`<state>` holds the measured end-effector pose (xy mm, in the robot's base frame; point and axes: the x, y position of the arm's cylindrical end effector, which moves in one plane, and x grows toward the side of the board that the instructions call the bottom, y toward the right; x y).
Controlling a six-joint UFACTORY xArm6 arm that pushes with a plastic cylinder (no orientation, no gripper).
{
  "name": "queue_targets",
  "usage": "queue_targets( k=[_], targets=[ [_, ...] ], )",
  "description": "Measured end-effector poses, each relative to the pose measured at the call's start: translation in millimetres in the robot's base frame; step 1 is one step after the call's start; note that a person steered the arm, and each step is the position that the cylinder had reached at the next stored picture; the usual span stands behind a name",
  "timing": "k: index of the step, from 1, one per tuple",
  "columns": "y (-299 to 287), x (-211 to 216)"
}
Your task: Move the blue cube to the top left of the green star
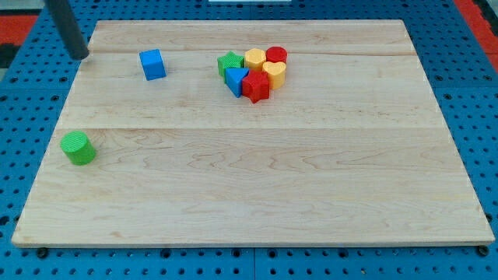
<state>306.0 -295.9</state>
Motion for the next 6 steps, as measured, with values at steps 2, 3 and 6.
queue_targets(
  k=[2, 3, 6],
  targets=[
    [34.2, 23.8],
    [72.2, 6.0],
    [128.3, 27.9]
  ],
)
